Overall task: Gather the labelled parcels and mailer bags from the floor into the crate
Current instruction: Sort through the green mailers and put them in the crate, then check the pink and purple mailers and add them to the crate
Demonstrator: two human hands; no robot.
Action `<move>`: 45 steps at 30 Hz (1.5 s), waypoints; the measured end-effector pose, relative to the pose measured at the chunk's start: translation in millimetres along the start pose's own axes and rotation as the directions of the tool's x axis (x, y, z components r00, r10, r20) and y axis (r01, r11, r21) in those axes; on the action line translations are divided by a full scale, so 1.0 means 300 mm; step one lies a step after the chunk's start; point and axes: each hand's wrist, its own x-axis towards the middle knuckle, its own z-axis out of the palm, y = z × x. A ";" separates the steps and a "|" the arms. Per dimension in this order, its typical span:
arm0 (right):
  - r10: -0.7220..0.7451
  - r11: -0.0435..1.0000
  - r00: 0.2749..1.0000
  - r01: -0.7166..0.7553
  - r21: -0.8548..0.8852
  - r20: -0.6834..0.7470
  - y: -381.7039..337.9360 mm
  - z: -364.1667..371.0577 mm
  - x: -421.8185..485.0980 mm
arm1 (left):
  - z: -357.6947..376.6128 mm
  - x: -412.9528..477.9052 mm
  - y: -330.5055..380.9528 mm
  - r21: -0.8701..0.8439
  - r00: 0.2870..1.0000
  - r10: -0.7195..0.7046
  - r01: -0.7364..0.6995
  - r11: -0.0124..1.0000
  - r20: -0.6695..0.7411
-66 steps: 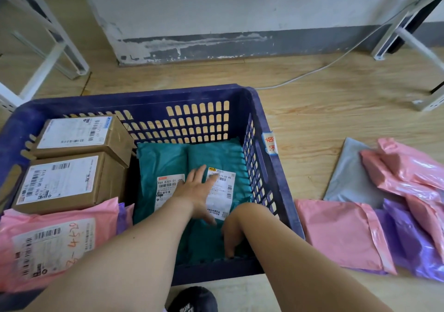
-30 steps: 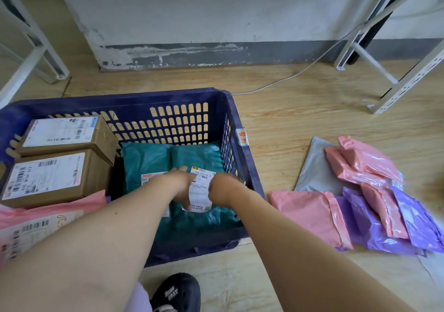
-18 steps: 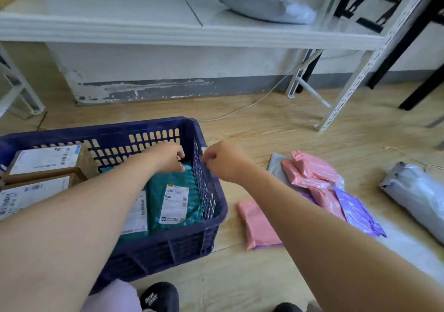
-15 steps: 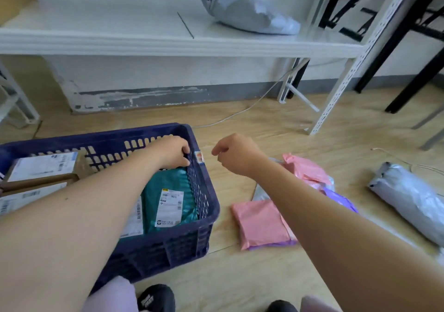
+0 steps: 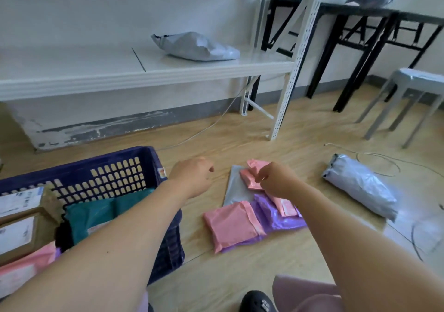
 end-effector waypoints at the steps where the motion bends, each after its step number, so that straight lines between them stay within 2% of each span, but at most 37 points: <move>1: 0.019 1.000 1.000 -0.019 -0.005 0.002 0.032 -0.007 -0.008 | 0.004 0.005 0.019 0.027 1.000 0.014 -0.014 1.000 0.000; 5: 0.091 0.996 0.996 -0.091 -0.025 0.017 0.145 0.000 -0.012 | 0.038 0.040 0.083 0.100 0.997 0.072 -0.073 0.992 0.012; 12: 0.150 0.988 0.988 -0.151 0.031 0.040 0.281 0.061 0.035 | 0.192 0.124 0.152 0.170 0.980 0.111 -0.139 0.976 0.162; 14: 0.199 0.975 0.978 -0.203 0.085 0.054 0.327 0.084 0.068 | 0.279 0.180 0.178 0.179 0.976 0.110 -0.144 0.973 0.187; 17: 0.267 0.939 0.962 -0.274 0.206 0.064 0.352 0.139 0.084 | 0.371 0.220 0.203 0.138 0.983 0.106 -0.127 0.982 0.150; 20: 0.332 0.874 0.939 -0.343 0.346 0.091 0.382 0.277 0.131 | 0.481 0.267 0.235 0.031 0.979 0.081 -0.088 0.996 0.185; 22: 0.400 0.769 0.910 -0.398 0.500 0.108 0.406 0.387 0.165 | 0.567 0.288 0.246 0.043 0.971 0.081 -0.093 0.995 0.227; 24: 0.449 0.685 0.883 -0.437 0.584 0.134 0.418 0.478 0.201 | 0.642 0.293 0.230 0.056 0.961 0.071 -0.089 0.994 0.267; 29: 0.481 0.598 0.836 -0.534 0.598 0.265 0.419 0.675 0.302 | 0.783 0.313 0.160 0.079 0.933 0.033 -0.065 0.995 0.358; 37: 0.463 0.432 0.737 -0.673 0.600 0.493 0.401 0.880 0.429 | 0.959 0.361 0.082 0.002 0.870 -0.026 0.029 1.000 0.492; 42: 0.482 0.404 0.735 -0.669 0.624 0.476 0.398 0.935 0.470 | 1.008 0.368 0.050 -0.035 0.824 -0.060 0.097 0.995 0.563; 45: 0.505 0.307 0.706 -0.684 0.661 0.496 0.398 0.925 0.473 | 1.019 0.368 0.037 -0.040 0.820 -0.067 0.108 0.993 0.569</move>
